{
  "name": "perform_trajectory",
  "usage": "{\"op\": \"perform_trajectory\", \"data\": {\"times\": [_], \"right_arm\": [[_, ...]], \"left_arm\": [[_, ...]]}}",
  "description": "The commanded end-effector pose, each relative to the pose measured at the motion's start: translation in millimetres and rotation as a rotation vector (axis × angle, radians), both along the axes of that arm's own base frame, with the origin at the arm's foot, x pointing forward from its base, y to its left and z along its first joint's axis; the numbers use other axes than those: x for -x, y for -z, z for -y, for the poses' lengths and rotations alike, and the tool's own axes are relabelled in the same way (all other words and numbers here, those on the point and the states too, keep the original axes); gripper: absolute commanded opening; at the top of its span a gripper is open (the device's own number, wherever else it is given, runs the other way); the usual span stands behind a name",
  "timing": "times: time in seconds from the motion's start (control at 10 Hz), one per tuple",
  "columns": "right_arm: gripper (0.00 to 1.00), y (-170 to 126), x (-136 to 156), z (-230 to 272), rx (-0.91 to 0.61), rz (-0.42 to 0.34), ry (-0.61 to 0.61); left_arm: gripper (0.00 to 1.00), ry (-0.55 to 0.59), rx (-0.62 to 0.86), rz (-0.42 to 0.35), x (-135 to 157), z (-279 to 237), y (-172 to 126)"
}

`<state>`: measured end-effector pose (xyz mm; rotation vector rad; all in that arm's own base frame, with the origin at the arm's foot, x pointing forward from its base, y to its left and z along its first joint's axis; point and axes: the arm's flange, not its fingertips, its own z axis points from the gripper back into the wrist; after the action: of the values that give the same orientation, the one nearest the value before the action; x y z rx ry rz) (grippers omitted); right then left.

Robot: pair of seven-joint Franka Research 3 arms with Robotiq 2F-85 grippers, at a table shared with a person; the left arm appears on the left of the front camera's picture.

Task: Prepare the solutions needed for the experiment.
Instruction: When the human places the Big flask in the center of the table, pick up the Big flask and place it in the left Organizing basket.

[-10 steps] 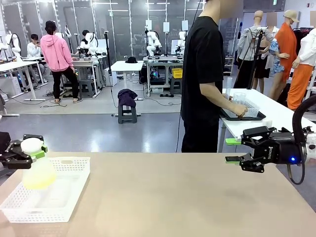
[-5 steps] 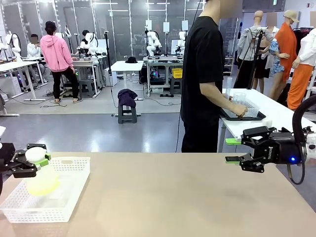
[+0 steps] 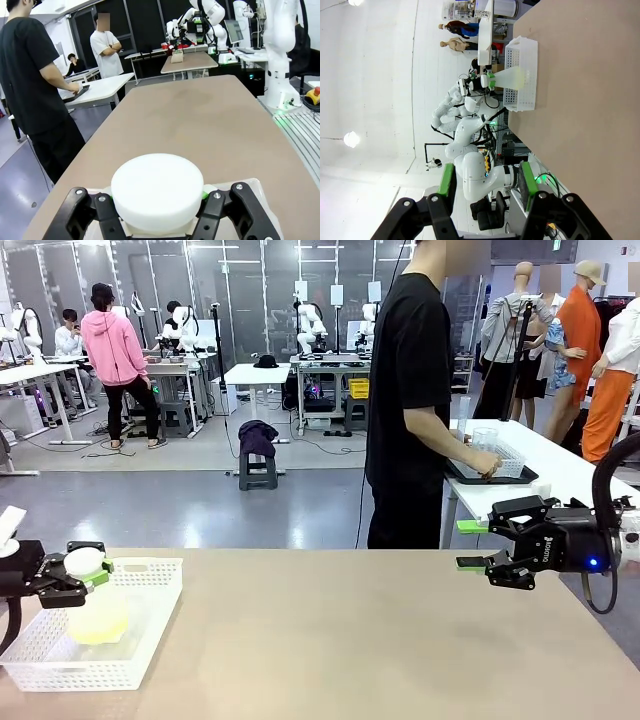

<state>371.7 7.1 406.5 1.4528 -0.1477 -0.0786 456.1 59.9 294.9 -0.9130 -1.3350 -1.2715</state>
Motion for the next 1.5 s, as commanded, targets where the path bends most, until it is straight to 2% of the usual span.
{"op": "perform_trajectory", "data": {"times": [0.0, 0.4, 0.5, 0.6, 1.2, 1.4], "right_arm": [[0.64, -1.2, -0.2, -1.1, -0.005, 0.007, 0.0], [0.64, -1.2, -0.2, -1.1, -0.005, 0.007, 0.0], [0.64, -1.2, -0.2, -1.1, -0.005, 0.007, 0.0], [0.64, -1.2, -0.2, -1.1, -0.005, 0.007, 0.0], [0.64, -1.2, -0.2, -1.1, -0.005, 0.007, 0.0], [0.64, -1.2, -0.2, -1.1, -0.005, 0.007, 0.0]], "left_arm": [[0.0, -0.004, -0.003, 0.01, -12.9, 2.1, 6.1], [0.0, 0.0, 0.009, -0.023, -18.6, 1.3, 19.2], [0.31, 0.004, 0.013, -0.034, -19.3, 2.1, 20.2], [0.41, 0.011, 0.009, -0.033, -19.7, 2.6, 20.8], [1.0, -0.047, -0.068, -0.078, -8.9, -18.0, 16.8], [1.0, -0.08, -0.091, -0.081, 3.1, -31.4, 7.8]]}}
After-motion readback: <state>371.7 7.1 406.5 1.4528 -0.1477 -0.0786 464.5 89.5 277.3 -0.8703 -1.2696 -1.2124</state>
